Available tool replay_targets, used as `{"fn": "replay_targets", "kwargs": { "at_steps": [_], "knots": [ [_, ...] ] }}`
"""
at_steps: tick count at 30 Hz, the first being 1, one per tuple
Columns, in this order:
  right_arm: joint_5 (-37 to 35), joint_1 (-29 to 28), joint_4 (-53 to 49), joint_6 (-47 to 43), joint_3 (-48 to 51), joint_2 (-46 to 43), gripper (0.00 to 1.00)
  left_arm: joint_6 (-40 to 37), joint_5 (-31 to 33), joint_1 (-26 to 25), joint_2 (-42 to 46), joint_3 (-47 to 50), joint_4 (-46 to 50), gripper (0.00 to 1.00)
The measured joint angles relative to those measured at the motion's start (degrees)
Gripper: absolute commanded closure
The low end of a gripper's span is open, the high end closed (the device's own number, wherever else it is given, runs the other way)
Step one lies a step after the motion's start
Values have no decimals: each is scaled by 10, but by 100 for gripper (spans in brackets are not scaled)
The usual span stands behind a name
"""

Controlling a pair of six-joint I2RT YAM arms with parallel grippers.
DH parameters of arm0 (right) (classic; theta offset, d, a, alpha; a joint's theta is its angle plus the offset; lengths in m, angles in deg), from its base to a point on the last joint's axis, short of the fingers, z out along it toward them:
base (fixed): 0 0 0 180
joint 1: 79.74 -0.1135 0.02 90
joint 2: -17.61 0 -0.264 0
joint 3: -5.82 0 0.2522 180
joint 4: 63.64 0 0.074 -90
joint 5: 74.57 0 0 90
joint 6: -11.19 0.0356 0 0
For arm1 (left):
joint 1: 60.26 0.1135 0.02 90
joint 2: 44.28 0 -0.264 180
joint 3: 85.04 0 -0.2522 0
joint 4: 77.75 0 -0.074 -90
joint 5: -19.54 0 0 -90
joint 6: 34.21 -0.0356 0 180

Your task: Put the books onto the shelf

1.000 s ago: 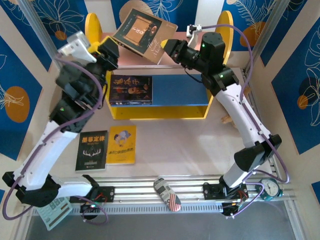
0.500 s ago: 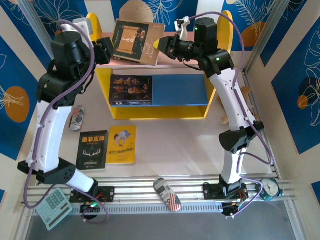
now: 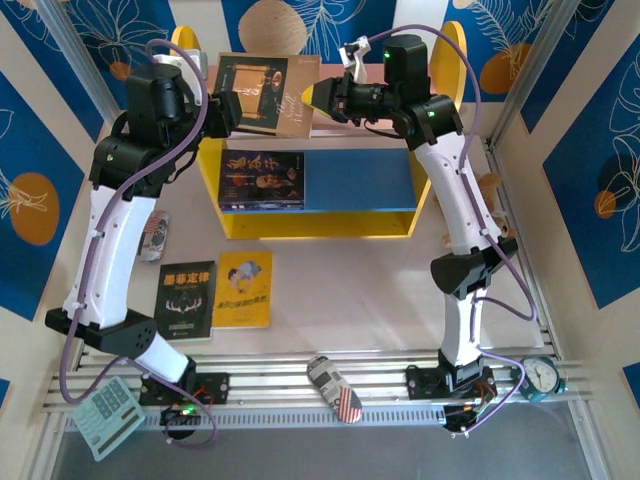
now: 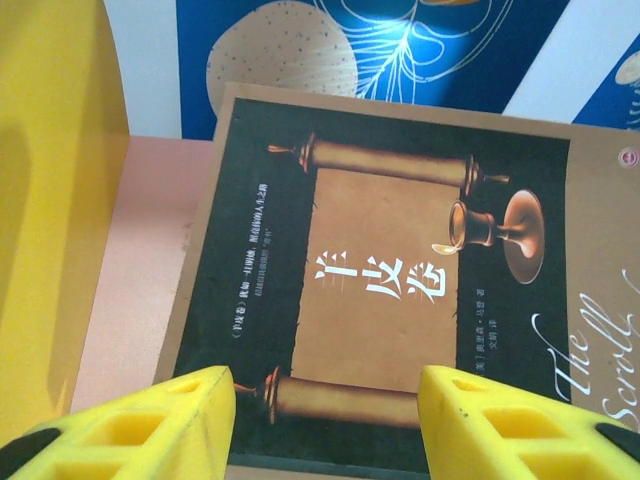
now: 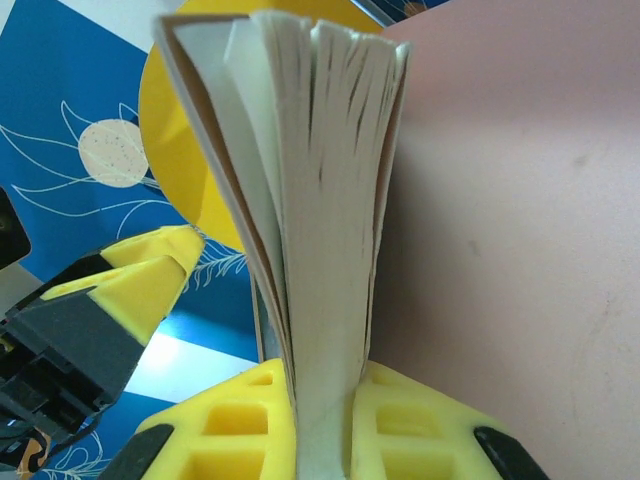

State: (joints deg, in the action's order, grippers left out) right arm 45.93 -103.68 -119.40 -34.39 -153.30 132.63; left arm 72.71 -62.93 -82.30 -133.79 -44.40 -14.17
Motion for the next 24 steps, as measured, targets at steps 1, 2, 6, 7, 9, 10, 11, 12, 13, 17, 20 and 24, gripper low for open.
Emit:
{"fn": "replay_targets", "kwargs": {
  "at_steps": [1,2,6,7,9,10,11,12,13,17,20,24],
  "knots": [
    [3,0,-1,0,-5,5,89,-2,0,1,-2,1,0,48],
    [5,0,-1,0,-10,10,88,-3,0,2,-3,1,0,48],
    [12,0,0,0,-37,39,85,-4,0,9,-7,14,-1,48],
    [13,0,0,0,-42,45,83,-5,0,10,-7,19,-1,48],
    [17,0,3,3,-56,57,77,-5,-1,11,-7,30,-3,48],
    [18,0,3,3,-61,60,75,-5,-1,12,-7,35,-5,48],
    [18,0,4,5,-66,63,72,-5,-1,12,-7,39,-5,48],
    [19,0,4,7,-71,67,69,-5,-1,13,-7,42,-5,48],
    [19,0,4,7,-73,69,67,-5,-1,14,-8,44,-5,48],
    [16,3,4,8,-76,71,58,-5,-1,21,-10,46,-7,49],
    [10,6,3,6,-81,71,51,-4,-1,24,-10,49,-9,49],
    [-7,17,-10,-9,-92,71,45,-3,-2,27,-10,50,-10,49]
  ]
}}
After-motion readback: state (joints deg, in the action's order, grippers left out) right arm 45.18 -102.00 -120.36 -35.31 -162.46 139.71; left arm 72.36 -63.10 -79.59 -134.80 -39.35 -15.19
